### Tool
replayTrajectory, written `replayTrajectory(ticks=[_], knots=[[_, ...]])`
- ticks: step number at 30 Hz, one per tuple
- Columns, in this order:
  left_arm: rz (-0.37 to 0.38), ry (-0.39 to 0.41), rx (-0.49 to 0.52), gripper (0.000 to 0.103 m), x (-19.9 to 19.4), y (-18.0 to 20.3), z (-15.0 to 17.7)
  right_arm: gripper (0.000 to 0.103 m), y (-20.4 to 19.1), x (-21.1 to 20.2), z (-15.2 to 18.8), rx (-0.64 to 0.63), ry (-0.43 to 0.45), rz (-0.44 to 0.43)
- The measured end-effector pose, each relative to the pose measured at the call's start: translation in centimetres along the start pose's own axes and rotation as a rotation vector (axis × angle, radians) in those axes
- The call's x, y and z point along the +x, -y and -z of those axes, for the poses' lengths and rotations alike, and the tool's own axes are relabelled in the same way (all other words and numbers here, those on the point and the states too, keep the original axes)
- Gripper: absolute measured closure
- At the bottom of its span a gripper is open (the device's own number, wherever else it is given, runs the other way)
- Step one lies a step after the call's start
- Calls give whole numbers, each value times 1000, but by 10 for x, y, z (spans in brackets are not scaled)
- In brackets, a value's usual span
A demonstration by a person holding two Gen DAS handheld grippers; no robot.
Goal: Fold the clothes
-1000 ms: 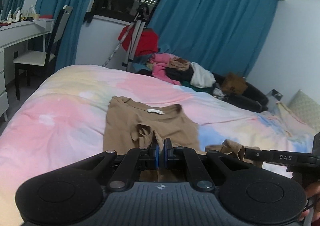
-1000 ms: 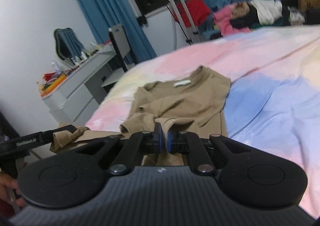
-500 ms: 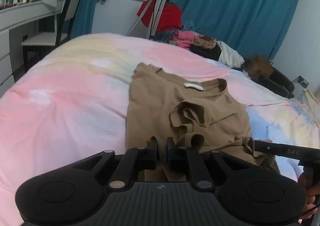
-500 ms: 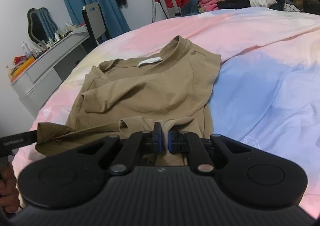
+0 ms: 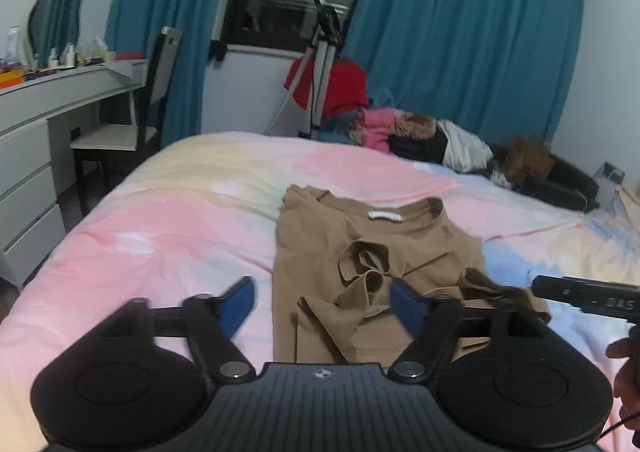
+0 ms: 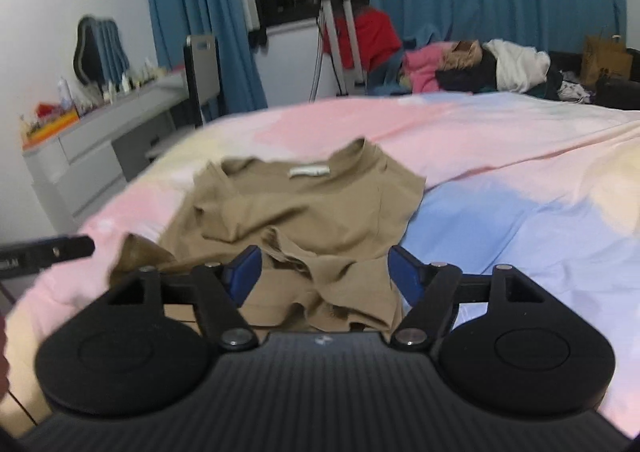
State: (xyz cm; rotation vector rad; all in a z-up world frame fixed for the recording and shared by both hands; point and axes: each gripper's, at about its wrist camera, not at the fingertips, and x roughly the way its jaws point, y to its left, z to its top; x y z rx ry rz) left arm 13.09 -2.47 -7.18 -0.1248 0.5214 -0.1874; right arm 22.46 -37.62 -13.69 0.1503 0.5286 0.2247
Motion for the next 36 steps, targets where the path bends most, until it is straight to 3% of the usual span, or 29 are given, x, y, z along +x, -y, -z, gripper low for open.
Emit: replayTrajectory(ticks=[1,2,5,11,18,21,23,26,30,36], knots=[[-3,8,-4,19,-9,2,0,19,-1,-10,1,17,10,-5],[-4,21,2,18,-18,5,0,20,-2,-21,1,35,19,-11],[-4,63,22,0,-48,17,0,20,-7,-51,7,60,55,-12],[37,91,71,0,-89,33,17,20,-25,-100,21,22,123,-4],[30,40,50,0,-94,33,36,20,-33,-110,36,-8,136,33],[49,-14,-17,0,-88,27,39,20,-32,-106,38,-4,126,49],[43,-90,-96,0,-78,21,42,20,-31,-104,39,0,119,58],[113,-233,-268,1,-59,2,54,20,-29,-98,40,7,104,67],[181,-364,-434,3,-36,-14,72,20,-29,-93,42,16,79,73],[217,-419,-596,7,-8,-27,91,20,-32,-89,43,3,72,75]])
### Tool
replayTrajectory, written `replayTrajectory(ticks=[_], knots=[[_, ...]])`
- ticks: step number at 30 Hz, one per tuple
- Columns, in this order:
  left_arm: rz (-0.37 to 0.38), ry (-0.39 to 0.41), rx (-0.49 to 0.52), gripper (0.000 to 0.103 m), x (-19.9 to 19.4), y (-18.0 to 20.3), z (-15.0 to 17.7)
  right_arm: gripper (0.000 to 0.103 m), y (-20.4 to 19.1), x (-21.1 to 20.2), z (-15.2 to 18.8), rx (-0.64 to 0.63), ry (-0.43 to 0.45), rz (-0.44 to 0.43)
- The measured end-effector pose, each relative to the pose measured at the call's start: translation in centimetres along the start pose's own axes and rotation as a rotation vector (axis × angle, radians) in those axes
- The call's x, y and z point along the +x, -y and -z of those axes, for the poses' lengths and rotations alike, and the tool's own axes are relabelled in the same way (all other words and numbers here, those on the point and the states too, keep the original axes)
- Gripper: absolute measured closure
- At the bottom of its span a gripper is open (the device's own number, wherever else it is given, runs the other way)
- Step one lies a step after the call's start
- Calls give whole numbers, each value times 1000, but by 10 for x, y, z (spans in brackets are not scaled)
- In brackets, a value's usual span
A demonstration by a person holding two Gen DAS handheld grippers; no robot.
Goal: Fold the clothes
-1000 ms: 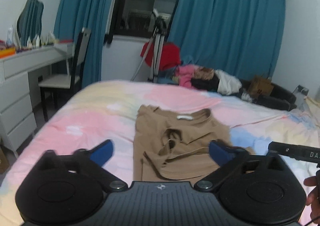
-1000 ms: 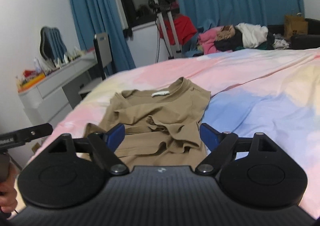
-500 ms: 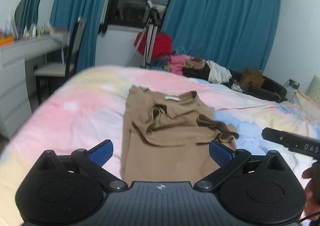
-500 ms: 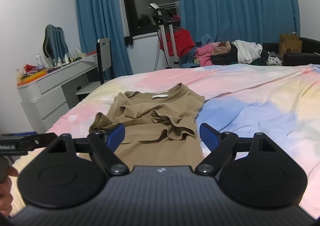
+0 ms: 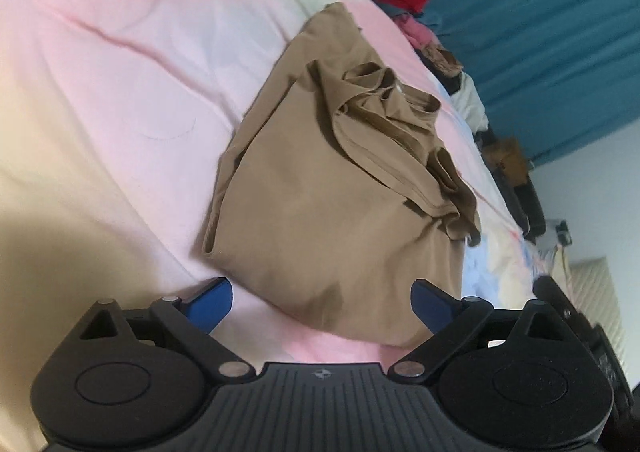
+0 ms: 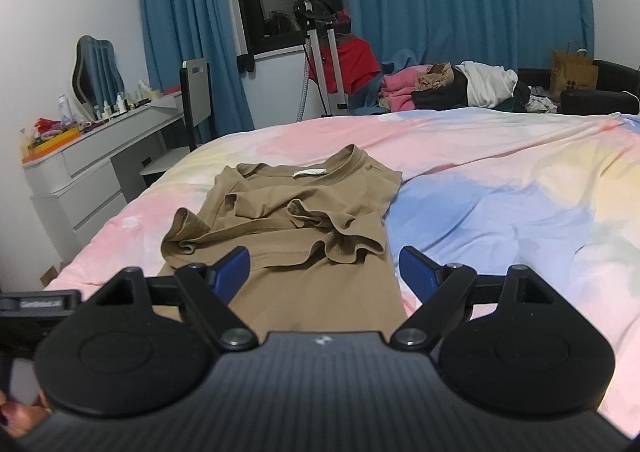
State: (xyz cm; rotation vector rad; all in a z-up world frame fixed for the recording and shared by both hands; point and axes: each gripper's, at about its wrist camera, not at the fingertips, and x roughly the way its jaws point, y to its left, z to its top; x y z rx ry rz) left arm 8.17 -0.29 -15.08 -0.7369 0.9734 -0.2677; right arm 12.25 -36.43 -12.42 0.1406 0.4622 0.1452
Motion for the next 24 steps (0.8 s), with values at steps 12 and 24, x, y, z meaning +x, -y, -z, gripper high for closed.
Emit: replayTrajectory(ticks=[12,24], knots=[[-57,78,-13,61,25,-1,-14,20,-5,10,4,8,-32,-10],[50,212,28,91,-6,11,-14,20,5,25,24,446,-239,-283]])
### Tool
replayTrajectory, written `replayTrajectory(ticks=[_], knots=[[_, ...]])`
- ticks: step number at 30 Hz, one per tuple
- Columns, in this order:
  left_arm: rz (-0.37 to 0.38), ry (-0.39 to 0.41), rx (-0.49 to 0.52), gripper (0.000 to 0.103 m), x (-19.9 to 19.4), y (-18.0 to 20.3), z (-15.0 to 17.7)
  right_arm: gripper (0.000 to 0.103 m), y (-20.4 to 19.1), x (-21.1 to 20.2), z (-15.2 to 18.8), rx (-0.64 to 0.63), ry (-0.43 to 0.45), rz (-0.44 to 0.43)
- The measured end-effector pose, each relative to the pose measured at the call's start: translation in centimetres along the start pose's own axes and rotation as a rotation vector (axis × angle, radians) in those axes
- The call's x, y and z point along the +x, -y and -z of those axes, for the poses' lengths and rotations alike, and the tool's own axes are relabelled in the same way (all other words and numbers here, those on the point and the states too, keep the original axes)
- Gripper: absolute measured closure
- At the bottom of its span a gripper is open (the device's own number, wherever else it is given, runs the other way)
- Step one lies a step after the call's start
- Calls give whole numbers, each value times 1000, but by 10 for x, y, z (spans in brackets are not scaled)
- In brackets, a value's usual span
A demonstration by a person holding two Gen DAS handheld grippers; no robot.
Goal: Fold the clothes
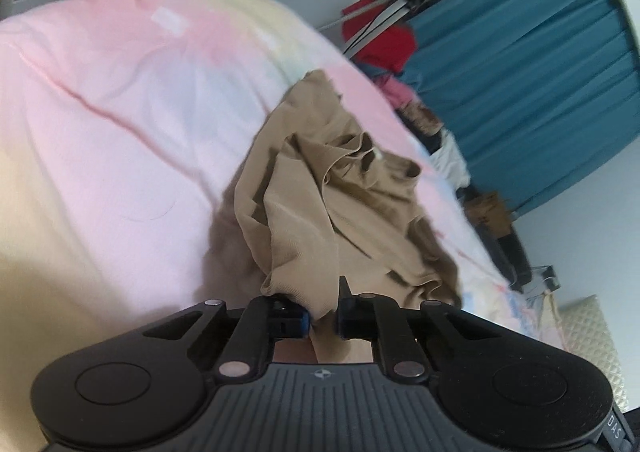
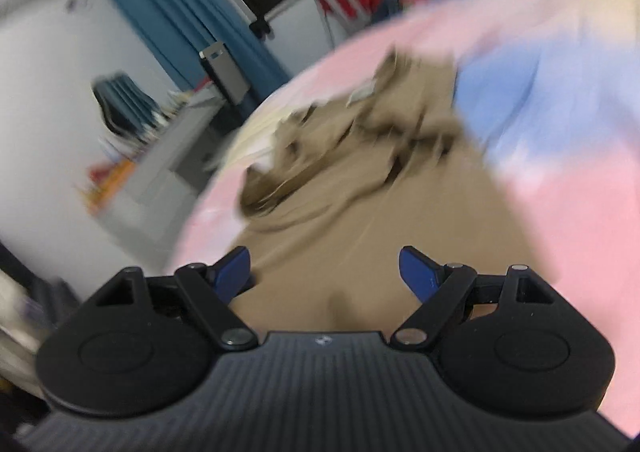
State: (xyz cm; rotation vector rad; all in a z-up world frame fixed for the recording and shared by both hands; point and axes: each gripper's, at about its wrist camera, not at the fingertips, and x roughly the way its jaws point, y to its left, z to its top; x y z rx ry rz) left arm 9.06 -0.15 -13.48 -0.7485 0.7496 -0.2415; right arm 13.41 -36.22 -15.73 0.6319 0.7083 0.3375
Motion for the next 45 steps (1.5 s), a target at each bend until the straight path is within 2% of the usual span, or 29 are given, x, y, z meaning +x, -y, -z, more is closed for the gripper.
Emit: replayTrajectory(ticks=[4,6,9,13,17,21,24,27,30,31,32,33,36,40,45], knots=[[18,8,-9,92,-4,0,-1,18,19,23,20,283,-160,-161],[24,8,-26,92,-5,-2,-2,18,25,34,32,383,-216,-212],[36,8,-49,92,-5,-4,-2,17,31,44,42,473,-247,-244],[48,15,-62,92,-7,-6,-3,17,33,58,52,503,-265,-233],[59,16,-82,93,-7,-9,-4,18,40,59,48,536,-161,-216],[67,19,-107,93,-9,-13,-7,18,56,48,40,580,-27,-100],[71,25,-120,93,-11,-16,-8,20,72,42,41,666,21,-48],[69,28,-122,93,-12,-16,-7,18,78,33,37,683,78,-42],[67,30,-124,93,-11,-15,-7,29,71,29,32,640,113,-37],[66,32,-124,93,-11,-15,-7,40,70,29,32,630,115,-31],[66,35,-123,93,-11,-15,-7,45,68,29,33,619,118,-25],[65,36,-121,93,-12,-16,-7,57,67,29,32,606,117,-7],[64,34,-115,93,-13,-15,-7,78,76,22,27,566,109,9],[73,46,-99,93,-19,-10,-10,84,71,13,19,479,147,-10],[107,72,-82,94,-43,2,-18,85,46,-13,8,373,190,-37]])
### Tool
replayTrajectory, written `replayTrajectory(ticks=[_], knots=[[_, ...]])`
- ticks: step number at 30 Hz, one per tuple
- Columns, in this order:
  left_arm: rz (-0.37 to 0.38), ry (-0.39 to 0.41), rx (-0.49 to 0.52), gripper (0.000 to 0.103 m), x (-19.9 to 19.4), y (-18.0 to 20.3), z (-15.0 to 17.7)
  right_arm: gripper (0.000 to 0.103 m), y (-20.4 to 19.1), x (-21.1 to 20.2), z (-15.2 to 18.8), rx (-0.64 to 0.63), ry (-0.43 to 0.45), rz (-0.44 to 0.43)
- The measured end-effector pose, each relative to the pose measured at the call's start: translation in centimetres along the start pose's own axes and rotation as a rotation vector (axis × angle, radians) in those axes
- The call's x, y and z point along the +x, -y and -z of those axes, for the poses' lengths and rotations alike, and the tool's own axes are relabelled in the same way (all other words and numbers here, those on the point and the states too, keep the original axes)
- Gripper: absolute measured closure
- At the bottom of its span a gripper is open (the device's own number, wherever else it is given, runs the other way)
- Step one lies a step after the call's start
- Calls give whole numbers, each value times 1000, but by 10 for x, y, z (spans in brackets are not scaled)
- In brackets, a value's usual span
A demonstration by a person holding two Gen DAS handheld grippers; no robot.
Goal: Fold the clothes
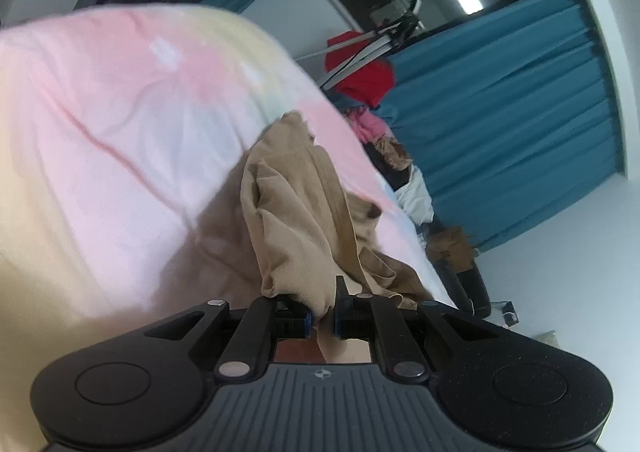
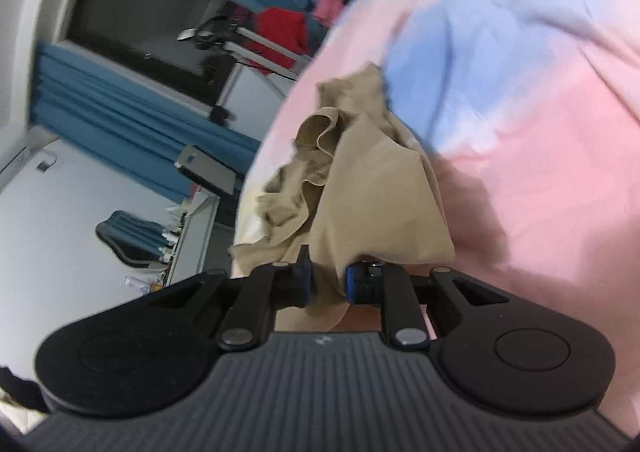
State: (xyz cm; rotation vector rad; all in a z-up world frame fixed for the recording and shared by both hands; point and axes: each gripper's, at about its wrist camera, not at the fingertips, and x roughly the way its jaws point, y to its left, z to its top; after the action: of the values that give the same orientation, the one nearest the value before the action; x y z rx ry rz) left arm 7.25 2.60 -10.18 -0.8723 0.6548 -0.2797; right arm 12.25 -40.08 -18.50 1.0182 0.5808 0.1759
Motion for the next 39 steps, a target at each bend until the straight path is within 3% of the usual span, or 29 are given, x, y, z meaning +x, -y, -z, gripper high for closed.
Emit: replayTrajectory(ticks=[5,9,16,19,23,30,34,39], knots=[[59,21,-34,94,-42,16,-4,85,-28,-29,2,-80,10,-28],[84,-14,-65,94,-88,19,11,85,-37,-70,12,-94,-4,-61],[60,-75,-36,94,-161,26,56,85,-37,-144,41,-115,-53,-59],[48,-95,-45,94,-159,28,58,85,-37,-146,39,-95,-64,-38],[43,-72,-85,94,-134,32,37,84,-44,-120,23,-73,-60,-12],[-19,-56,-97,93,-45,43,-26,84,-61,-32,-25,-34,-43,62],[-77,-73,-48,92,19,35,-56,83,-58,31,-47,-13,-43,112],[-122,-99,32,91,91,7,-71,83,-25,102,-56,-10,-63,179]])
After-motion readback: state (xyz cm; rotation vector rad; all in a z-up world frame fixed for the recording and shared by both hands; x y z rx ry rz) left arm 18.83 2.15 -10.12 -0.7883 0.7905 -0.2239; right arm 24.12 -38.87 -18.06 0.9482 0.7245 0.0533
